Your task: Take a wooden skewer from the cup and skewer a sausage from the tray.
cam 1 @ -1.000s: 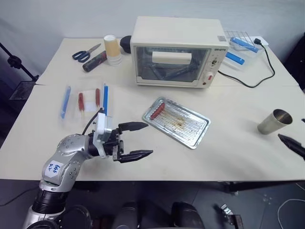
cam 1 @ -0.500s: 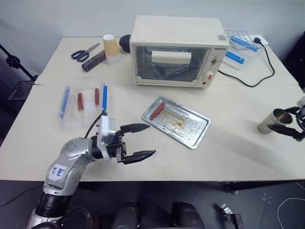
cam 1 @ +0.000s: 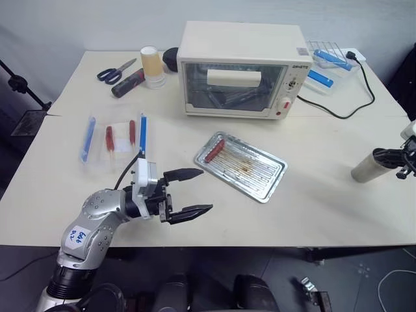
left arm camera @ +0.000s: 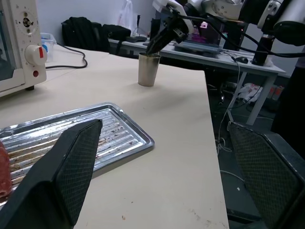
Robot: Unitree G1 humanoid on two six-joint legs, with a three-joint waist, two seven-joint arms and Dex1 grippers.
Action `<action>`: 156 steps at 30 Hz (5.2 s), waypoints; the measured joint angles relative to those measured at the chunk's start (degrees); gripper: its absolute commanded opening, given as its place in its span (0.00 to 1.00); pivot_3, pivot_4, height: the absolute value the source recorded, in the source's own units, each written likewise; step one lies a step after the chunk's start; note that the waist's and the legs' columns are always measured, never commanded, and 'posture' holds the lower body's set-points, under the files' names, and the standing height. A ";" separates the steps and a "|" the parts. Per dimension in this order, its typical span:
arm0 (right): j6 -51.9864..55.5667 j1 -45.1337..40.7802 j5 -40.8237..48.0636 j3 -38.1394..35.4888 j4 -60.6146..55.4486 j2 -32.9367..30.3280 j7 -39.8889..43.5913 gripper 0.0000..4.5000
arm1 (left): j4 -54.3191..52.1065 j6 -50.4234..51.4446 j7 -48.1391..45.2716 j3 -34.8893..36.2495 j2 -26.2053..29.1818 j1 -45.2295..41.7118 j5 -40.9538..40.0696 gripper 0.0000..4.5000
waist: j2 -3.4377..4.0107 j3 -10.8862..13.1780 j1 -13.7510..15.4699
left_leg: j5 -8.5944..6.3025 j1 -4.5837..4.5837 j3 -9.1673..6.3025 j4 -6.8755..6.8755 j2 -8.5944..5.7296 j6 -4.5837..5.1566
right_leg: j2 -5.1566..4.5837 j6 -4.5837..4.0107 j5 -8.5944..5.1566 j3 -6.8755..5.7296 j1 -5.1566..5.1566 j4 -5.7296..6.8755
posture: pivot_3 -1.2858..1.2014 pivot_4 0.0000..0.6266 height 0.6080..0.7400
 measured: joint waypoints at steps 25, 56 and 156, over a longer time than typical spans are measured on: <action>21.23 -23.59 19.54 -1.07 -7.27 8.80 18.72 0.00 | 0.48 -0.09 2.11 4.05 -2.13 -3.29 -1.73 1.00 | 0.09 0.09 -1.05 | -0.02 -0.06 -0.07 -0.01 0.06 -0.03 | 0.02 -0.02 0.03 -0.05 -0.03 0.02 | 0.52 0.24 1.00; 48.21 -16.59 57.04 -11.61 -28.14 35.23 -14.95 0.00 | 9.94 -6.18 14.05 -3.77 -27.55 -16.58 1.67 0.42 | 0.08 0.09 0.13 | -0.09 -0.68 -0.64 0.77 -0.04 0.09 | 0.00 0.11 0.14 -0.56 -0.03 0.06 | 0.52 0.24 1.00; -31.88 -48.98 -25.56 27.90 47.21 61.66 -0.60 0.98 | -3.88 -3.47 22.84 16.49 -7.96 14.27 -1.18 0.00 | 0.09 0.10 -3.15 | -0.14 -0.16 -0.72 0.00 0.04 -0.07 | 0.02 0.07 0.12 -0.13 -0.09 -0.04 | 0.52 0.24 1.00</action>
